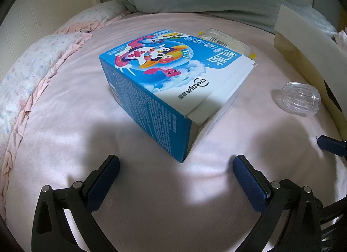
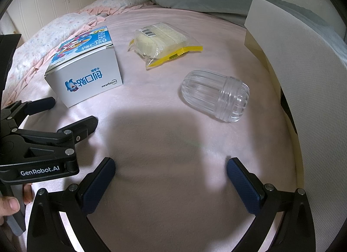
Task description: Organize objects
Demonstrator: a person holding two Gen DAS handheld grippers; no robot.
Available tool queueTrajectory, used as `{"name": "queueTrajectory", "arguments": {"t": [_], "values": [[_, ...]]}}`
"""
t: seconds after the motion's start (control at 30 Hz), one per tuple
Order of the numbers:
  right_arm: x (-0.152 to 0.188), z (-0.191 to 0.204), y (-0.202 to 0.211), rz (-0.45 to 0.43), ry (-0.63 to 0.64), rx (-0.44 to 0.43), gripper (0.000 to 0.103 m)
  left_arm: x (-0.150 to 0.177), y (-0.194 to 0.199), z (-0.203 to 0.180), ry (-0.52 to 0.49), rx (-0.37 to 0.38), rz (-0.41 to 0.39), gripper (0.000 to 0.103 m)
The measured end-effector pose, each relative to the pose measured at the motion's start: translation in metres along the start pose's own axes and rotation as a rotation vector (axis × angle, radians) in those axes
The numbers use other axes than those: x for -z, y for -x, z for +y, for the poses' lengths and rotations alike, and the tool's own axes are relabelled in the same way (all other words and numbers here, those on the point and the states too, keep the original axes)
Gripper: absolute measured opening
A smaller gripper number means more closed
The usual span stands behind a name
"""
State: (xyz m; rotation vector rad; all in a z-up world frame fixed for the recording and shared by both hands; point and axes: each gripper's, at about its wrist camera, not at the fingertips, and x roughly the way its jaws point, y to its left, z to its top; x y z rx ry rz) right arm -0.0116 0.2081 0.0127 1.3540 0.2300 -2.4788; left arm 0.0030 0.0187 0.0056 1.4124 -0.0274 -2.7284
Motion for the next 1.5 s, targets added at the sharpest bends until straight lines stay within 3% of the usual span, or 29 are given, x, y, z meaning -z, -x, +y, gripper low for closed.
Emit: {"name": "queueTrajectory", "arguments": {"t": [1.5], "values": [[0.0010, 0.0031, -0.0001, -0.002, 0.000, 0.000, 0.103, 0.0061, 0.0059, -0.0015, 0.006, 0.018, 0.004, 0.103]]}}
